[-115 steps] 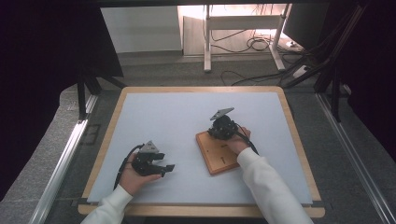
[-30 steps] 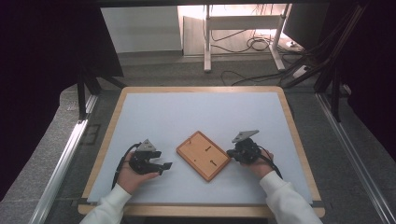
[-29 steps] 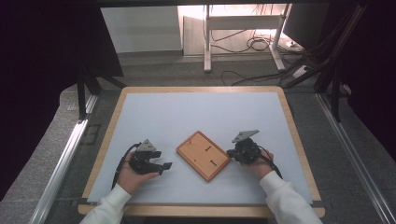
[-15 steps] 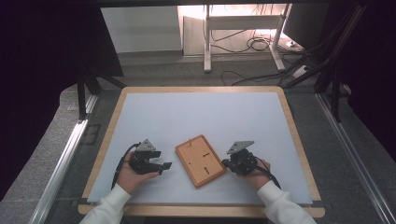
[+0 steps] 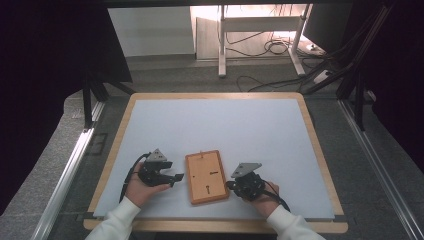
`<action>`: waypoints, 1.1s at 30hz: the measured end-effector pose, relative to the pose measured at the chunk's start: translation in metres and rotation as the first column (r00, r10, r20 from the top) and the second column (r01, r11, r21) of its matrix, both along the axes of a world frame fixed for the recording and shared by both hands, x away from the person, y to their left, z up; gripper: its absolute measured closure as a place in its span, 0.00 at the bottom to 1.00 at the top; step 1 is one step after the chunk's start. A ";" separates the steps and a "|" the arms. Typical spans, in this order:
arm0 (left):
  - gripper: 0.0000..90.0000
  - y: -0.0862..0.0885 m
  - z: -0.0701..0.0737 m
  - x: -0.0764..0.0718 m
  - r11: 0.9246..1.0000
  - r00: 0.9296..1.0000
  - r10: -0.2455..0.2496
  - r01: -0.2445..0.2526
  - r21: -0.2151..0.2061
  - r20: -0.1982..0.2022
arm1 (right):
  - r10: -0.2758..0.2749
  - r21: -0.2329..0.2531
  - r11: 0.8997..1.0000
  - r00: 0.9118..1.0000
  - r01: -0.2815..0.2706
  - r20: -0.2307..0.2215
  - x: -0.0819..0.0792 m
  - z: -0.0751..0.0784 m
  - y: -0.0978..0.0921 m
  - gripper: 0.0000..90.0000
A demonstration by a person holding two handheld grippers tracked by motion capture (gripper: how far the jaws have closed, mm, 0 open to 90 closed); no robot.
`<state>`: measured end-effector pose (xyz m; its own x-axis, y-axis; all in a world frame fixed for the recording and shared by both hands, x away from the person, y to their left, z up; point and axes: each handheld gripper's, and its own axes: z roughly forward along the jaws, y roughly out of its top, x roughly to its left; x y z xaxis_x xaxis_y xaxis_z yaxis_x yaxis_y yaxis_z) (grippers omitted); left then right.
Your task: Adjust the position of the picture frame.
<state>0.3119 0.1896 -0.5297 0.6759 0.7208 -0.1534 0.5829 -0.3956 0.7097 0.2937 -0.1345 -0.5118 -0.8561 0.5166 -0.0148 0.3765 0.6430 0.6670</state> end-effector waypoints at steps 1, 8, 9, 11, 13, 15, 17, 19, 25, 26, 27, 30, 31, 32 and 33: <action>0.33 0.000 0.000 0.000 1.000 1.000 0.002 -0.002 -0.001 0.000 | 0.008 0.000 1.000 1.000 -0.008 -0.002 -0.001 0.000 0.003 1.00; 0.33 0.002 0.000 0.000 1.000 1.000 0.006 -0.006 -0.007 0.002 | 0.033 -0.010 0.999 0.998 -0.033 -0.047 0.000 -0.004 -0.001 1.00; 0.33 0.002 0.001 0.000 1.000 1.000 0.007 -0.007 -0.009 0.001 | 0.034 -0.012 0.999 0.998 -0.035 -0.050 -0.002 -0.004 -0.002 1.00; 0.33 0.003 0.001 0.000 1.000 1.000 0.010 -0.010 -0.011 0.001 | 0.041 -0.007 0.999 0.998 -0.041 -0.052 -0.004 -0.003 -0.003 1.00; 0.33 0.003 0.000 0.001 1.000 1.000 0.007 -0.007 -0.007 0.000 | 0.046 -0.004 0.999 0.998 -0.046 -0.046 -0.008 -0.002 -0.002 1.00; 0.33 0.003 0.000 0.001 1.000 1.000 0.006 -0.006 -0.006 0.000 | 0.053 -0.005 0.999 0.997 -0.053 -0.047 -0.011 0.000 -0.002 1.00; 0.33 0.003 0.001 0.000 1.000 1.000 0.007 -0.007 -0.005 0.002 | 0.055 0.003 0.999 0.997 -0.054 -0.059 -0.012 -0.001 -0.002 1.00; 0.33 0.003 0.001 0.000 1.000 1.000 0.005 -0.005 -0.003 0.004 | 0.049 0.014 0.999 0.996 -0.048 -0.074 -0.011 -0.001 -0.003 1.00; 0.33 0.003 0.001 0.001 1.000 1.000 0.007 -0.007 -0.002 0.001 | 0.052 0.046 0.998 0.994 -0.048 -0.100 -0.012 -0.003 -0.001 1.00; 0.33 0.003 0.001 0.001 1.000 1.000 0.008 -0.008 -0.003 0.002 | 0.055 0.055 0.997 0.993 -0.050 -0.104 -0.013 -0.004 0.002 1.00; 0.33 0.003 0.001 0.001 1.000 1.000 0.011 -0.011 -0.006 0.002 | 0.060 0.063 0.997 0.993 -0.053 -0.104 -0.013 -0.005 0.004 1.00; 0.33 0.003 0.001 0.001 1.000 1.000 0.011 -0.011 -0.006 0.003 | 0.060 0.071 0.996 0.992 -0.053 -0.107 -0.015 -0.006 0.007 1.00; 0.33 0.003 0.001 0.001 1.000 1.000 0.011 -0.011 -0.006 0.003 | 0.068 0.073 0.995 0.993 -0.061 -0.096 -0.017 -0.006 0.011 1.00; 0.33 0.003 0.001 0.001 1.000 1.000 0.011 -0.011 -0.006 0.003 | 0.071 0.071 0.995 0.993 -0.064 -0.096 -0.017 -0.006 0.012 1.00; 0.33 0.003 0.001 0.001 1.000 1.000 0.011 -0.011 -0.006 0.003 | 0.071 0.071 0.995 0.993 -0.064 -0.096 -0.017 -0.006 0.012 1.00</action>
<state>0.3124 0.1924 -0.5288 0.6685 0.7273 -0.1556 0.5853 -0.3853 0.7134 0.2765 -0.1227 -0.5181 -0.8848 0.4543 0.1038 0.3992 0.6240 0.6718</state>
